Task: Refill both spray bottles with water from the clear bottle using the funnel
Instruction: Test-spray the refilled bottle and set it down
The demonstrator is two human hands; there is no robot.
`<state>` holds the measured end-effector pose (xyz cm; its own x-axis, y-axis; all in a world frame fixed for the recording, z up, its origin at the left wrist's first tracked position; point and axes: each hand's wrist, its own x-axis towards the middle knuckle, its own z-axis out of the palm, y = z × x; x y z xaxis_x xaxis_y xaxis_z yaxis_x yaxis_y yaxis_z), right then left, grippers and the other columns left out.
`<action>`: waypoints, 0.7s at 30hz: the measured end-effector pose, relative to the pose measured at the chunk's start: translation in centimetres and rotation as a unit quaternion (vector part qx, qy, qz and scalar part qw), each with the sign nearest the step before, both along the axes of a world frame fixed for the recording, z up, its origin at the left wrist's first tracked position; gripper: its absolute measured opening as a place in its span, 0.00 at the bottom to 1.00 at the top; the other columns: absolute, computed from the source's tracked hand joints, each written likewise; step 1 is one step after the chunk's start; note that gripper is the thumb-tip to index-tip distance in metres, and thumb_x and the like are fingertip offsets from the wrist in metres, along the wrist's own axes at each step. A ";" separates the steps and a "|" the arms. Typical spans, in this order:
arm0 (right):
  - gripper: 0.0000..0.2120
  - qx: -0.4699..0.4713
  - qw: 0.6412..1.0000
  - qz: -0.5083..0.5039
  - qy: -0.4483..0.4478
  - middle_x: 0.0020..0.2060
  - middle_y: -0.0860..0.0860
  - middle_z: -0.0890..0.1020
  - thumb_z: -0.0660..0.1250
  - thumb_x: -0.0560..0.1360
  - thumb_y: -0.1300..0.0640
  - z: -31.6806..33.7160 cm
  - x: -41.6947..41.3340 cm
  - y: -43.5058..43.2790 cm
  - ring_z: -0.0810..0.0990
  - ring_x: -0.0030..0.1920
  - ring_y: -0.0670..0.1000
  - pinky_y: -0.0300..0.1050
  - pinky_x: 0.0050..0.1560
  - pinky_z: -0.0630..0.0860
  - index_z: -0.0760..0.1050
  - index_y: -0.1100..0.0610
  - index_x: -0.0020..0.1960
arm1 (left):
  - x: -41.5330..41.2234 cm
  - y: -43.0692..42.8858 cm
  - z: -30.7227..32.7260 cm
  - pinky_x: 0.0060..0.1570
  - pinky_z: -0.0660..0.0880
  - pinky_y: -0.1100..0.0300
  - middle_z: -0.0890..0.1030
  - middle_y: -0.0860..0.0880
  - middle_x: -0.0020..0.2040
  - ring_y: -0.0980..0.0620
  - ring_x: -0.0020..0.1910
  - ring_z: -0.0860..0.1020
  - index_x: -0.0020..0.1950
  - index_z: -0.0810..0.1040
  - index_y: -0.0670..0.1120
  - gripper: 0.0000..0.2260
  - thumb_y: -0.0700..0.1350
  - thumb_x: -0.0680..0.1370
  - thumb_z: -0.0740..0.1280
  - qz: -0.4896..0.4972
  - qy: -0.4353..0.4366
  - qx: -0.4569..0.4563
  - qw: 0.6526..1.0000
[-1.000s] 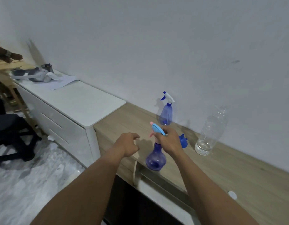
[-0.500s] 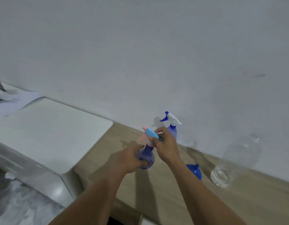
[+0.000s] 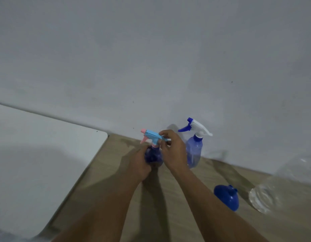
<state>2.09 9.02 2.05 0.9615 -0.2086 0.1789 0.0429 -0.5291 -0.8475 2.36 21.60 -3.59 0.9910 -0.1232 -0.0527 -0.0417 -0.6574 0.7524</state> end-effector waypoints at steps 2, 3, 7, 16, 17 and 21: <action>0.08 0.006 1.000 -0.009 -0.002 0.54 0.50 0.82 0.68 0.80 0.61 -0.2 0.8 0.1 0.81 0.53 0.48 0.45 0.56 0.80 0.78 0.52 0.57 | 1.2 -0.1 -0.3 0.39 0.63 0.85 0.79 0.48 0.58 0.56 0.49 0.74 0.68 0.74 0.45 0.20 0.39 0.77 0.71 -0.023 0.016 0.019 0.999; 0.08 0.007 1.000 -0.011 -0.003 0.54 0.50 0.82 0.68 0.80 0.61 -0.2 1.1 0.1 0.81 0.53 0.48 0.43 0.56 0.80 0.78 0.53 0.58 | 1.9 -0.1 -0.5 0.40 0.64 0.84 0.80 0.49 0.58 0.57 0.48 0.73 0.68 0.75 0.46 0.19 0.41 0.77 0.72 -0.021 0.016 0.028 0.999; 0.08 0.003 1.000 -0.018 -0.004 0.54 0.51 0.82 0.67 0.80 0.61 -0.1 2.3 0.4 0.80 0.54 0.48 0.40 0.55 0.79 0.78 0.55 0.59 | 3.4 0.5 -0.6 0.58 0.70 0.64 0.81 0.53 0.61 0.50 0.59 0.78 0.68 0.75 0.56 0.23 0.54 0.74 0.74 -0.005 0.007 0.080 0.997; 0.19 -0.074 0.995 -0.011 0.060 0.63 0.51 0.79 0.65 0.82 0.56 1.0 3.1 0.9 0.78 0.63 0.50 0.32 0.55 0.72 0.72 0.52 0.72 | 5.2 0.9 -1.3 0.62 0.75 0.54 0.79 0.57 0.62 0.52 0.57 0.78 0.69 0.67 0.63 0.28 0.62 0.71 0.71 0.021 -0.004 0.120 0.993; 0.20 -0.101 0.993 0.004 0.063 0.66 0.51 0.78 0.65 0.82 0.55 1.4 2.8 0.8 0.77 0.65 0.51 0.37 0.60 0.72 0.70 0.52 0.74 | 4.9 0.7 -0.5 0.61 0.73 0.57 0.78 0.58 0.61 0.53 0.57 0.77 0.69 0.68 0.59 0.26 0.58 0.73 0.72 0.023 -0.002 0.107 0.994; 0.23 -0.184 0.980 0.043 0.067 0.72 0.49 0.73 0.63 0.83 0.51 4.0 1.0 0.1 0.73 0.70 0.49 0.39 0.67 0.67 0.65 0.51 0.77 | 2.7 0.2 -0.4 0.63 0.74 0.54 0.77 0.58 0.55 0.57 0.54 0.77 0.61 0.75 0.53 0.16 0.49 0.76 0.73 0.022 -0.020 0.038 0.999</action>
